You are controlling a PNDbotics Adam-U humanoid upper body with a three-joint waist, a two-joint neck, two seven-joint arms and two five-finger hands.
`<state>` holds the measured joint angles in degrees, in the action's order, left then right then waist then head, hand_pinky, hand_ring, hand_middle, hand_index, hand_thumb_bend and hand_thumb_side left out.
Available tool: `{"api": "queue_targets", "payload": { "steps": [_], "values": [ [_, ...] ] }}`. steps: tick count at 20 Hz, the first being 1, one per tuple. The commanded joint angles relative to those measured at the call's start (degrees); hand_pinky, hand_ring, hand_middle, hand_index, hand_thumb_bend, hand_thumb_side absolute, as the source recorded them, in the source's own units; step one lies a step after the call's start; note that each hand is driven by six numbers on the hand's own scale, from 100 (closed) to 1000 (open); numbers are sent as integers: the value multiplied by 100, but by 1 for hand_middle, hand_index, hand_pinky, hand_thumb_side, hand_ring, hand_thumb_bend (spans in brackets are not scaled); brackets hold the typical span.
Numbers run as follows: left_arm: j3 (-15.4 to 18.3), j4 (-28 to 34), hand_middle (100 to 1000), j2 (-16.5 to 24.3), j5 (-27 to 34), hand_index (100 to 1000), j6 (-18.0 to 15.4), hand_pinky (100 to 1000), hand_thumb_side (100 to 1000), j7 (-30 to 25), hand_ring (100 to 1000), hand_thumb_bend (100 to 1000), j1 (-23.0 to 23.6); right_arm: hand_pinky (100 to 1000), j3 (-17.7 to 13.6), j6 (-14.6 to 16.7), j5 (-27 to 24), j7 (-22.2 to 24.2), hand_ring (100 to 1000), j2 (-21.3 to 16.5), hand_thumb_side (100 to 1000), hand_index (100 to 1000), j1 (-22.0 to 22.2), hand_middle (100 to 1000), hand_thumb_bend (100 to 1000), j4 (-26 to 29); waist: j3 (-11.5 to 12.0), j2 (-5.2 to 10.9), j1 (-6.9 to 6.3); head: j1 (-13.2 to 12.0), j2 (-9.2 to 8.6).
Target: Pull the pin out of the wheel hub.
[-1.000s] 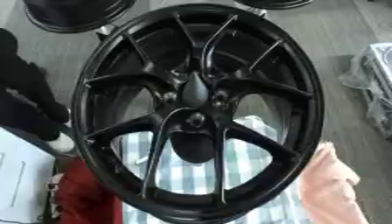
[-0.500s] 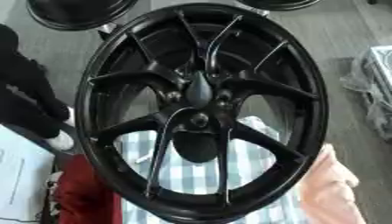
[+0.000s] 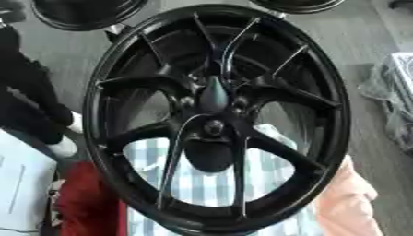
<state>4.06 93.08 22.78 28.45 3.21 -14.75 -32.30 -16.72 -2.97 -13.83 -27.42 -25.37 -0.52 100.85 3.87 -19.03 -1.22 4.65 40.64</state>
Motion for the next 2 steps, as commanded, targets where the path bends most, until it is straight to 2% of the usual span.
{"api": "queue_targets", "payload": {
  "steps": [1,2],
  "values": [
    [48,-57,674,-134,-47,808,-33,790,750,-69,725,262,-22,745,-34,69,-69,-78,643,-89,540,817,-47,639,100,12,-14,76,19,-25,-59],
    [57,-122,679,-179,-83,811,-39,789,760,-54,726,269,-12,747,-37,92,-79,-97,646,-91,542,820,-52,642,100,-4,-15,75,21,-31,-54]
  ]
}}
